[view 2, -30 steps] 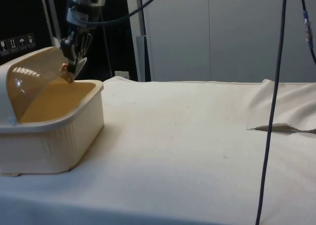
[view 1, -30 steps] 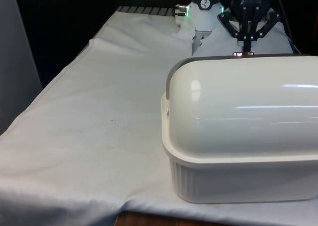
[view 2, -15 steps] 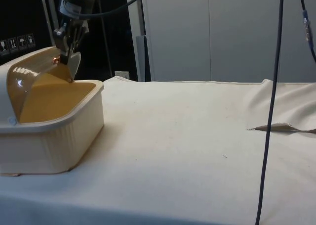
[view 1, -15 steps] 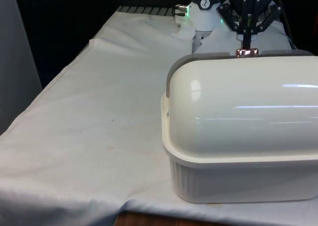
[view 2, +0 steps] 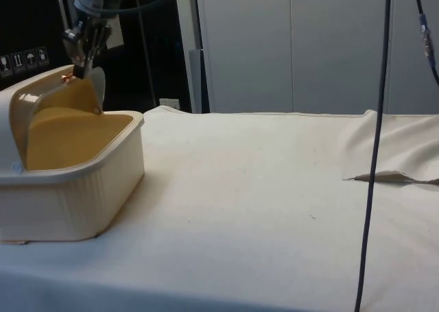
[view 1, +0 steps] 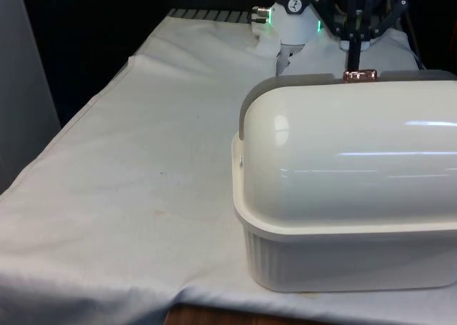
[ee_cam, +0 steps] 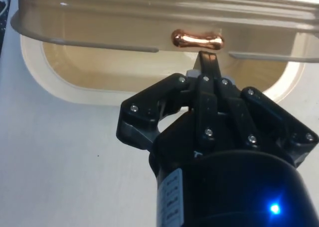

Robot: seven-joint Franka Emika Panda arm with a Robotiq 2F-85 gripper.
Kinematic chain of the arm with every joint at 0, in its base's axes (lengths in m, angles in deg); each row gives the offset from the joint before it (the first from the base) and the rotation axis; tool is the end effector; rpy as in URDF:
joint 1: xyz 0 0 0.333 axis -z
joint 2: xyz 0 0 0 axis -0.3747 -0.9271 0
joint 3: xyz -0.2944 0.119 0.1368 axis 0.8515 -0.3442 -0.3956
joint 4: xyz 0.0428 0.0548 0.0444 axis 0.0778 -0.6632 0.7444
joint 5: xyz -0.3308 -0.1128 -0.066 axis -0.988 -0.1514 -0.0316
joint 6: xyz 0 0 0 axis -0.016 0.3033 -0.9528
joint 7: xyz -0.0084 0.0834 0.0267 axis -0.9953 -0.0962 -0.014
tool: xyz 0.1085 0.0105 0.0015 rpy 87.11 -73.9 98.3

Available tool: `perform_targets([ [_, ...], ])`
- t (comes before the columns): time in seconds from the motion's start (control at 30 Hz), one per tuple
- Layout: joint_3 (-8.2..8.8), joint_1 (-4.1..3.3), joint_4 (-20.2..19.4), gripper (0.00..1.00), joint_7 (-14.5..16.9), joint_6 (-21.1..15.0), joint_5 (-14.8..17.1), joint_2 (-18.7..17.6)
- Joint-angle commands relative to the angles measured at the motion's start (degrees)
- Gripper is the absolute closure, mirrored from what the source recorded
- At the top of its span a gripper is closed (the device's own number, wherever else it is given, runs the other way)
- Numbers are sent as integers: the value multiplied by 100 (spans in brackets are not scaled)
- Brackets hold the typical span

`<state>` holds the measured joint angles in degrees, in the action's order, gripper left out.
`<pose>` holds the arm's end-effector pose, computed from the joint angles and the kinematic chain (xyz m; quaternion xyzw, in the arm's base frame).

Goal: Open the lid, then close it.

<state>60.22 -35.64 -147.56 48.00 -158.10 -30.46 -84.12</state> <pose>0.6332 0.0945 0.4494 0.9664 0.0419 0.2531 0.0146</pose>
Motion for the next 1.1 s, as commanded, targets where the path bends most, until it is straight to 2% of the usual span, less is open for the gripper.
perform_targets([
  [0.0, 97, -57, 52, 100, -155, -52, -149, -40],
  [0.17, 97, -69, 132, 100, -332, -103, -281, -97],
  [0.2, 0, -6, 86, 100, -178, -23, -132, -46],
  [0.23, 92, -69, 166, 100, -435, -126, -367, -126],
  [0.47, 69, -52, 338, 100, -716, -120, -573, -229],
  [0.5, 0, -11, 281, 100, -619, -86, -487, -189],
  [0.53, 69, -46, 407, 100, -745, -103, -590, -258],
  [0.77, 74, -46, 607, 100, -768, -23, -573, -269],
  [0.8, 23, -11, 596, 100, -693, -69, -516, -292],
  [0.83, 69, -40, 619, 100, -762, -11, -573, -258],
  [1.07, 23, -17, 756, 100, -676, 212, -510, -92],
])
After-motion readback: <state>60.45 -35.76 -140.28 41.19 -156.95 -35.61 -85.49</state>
